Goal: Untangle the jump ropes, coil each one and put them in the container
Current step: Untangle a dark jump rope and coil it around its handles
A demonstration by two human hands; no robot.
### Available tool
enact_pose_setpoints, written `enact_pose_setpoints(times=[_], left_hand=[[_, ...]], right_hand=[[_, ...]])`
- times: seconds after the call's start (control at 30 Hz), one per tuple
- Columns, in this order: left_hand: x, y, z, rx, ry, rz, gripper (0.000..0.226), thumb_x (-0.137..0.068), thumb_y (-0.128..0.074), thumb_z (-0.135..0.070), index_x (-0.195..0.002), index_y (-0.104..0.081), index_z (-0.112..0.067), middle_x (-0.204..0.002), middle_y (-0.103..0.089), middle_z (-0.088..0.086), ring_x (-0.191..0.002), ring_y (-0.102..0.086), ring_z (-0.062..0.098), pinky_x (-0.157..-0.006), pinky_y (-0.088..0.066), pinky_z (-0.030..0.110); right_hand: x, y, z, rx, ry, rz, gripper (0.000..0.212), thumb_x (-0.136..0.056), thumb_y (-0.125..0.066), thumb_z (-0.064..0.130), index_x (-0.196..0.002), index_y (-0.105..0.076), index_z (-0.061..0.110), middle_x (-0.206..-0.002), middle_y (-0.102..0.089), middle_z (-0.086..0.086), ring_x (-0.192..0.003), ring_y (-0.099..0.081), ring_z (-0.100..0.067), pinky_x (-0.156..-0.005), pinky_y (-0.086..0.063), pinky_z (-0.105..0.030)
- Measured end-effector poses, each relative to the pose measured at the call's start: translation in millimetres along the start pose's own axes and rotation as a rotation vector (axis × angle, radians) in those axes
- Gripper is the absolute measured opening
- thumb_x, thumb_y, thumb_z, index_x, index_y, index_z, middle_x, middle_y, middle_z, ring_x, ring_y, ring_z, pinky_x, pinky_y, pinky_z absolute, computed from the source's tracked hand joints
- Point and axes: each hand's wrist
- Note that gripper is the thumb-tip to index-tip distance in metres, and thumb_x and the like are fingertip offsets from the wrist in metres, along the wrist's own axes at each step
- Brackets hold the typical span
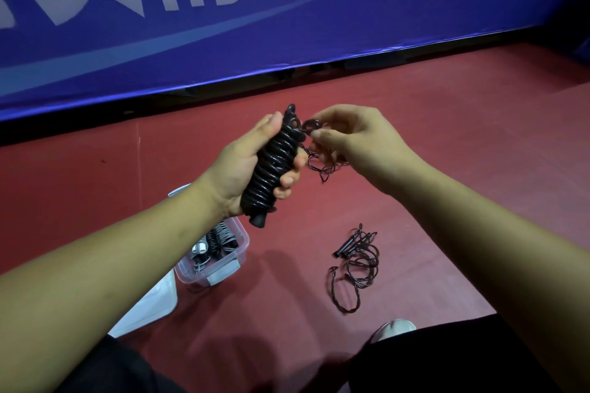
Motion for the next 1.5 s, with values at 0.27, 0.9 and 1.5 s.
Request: enact_pose_setpoints(times=[0.27,0.9,1.5], left_hand=[[3,-3,-4,0.152,0.054,0.021,0.041,-0.094,-0.034,-0.053,-0.105,-0.054,-0.019,-0.07,-0.057,0.004,-0.045,-0.052,0.01,-0.036,-0.041,0.017],[4,-11,-9,0.004,-0.034,-0.153,0.044,-0.091,-0.046,-0.046,-0.112,-0.057,-0.009,-0.083,-0.064,0.007,-0.059,-0.058,0.018,-0.047,-0.049,0.027],[7,-10,-11,-0.186,-0.016,-0.151,0.013,-0.099,-0.047,-0.034,-0.106,-0.04,-0.025,-0.08,-0.061,0.016,-0.053,-0.055,0.025,-0.046,-0.047,0.029]], right_hand=[[-1,-7,2,-0.345,-0.118,0.015,0.007,-0.093,-0.066,0.01,-0.087,-0.066,0.006,-0.072,-0.066,0.001,-0.068,-0.063,-0.011,-0.065,-0.051,-0.027],[-6,-16,16,-0.656,-0.057,-0.056,0.013,-0.088,-0.062,-0.01,-0.101,-0.064,-0.007,-0.079,-0.069,-0.018,-0.061,-0.065,-0.019,-0.067,-0.056,-0.024],[-5,4,27,-0.429,-0.12,0.166,0.022,-0.078,-0.064,-0.018,-0.087,-0.06,0.002,-0.083,-0.063,-0.012,-0.069,-0.067,-0.018,-0.068,-0.057,-0.024]])
Point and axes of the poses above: each hand's wrist, its own x-axis away from the middle knuckle, its own y-axis out of the back of the hand, z = x × y
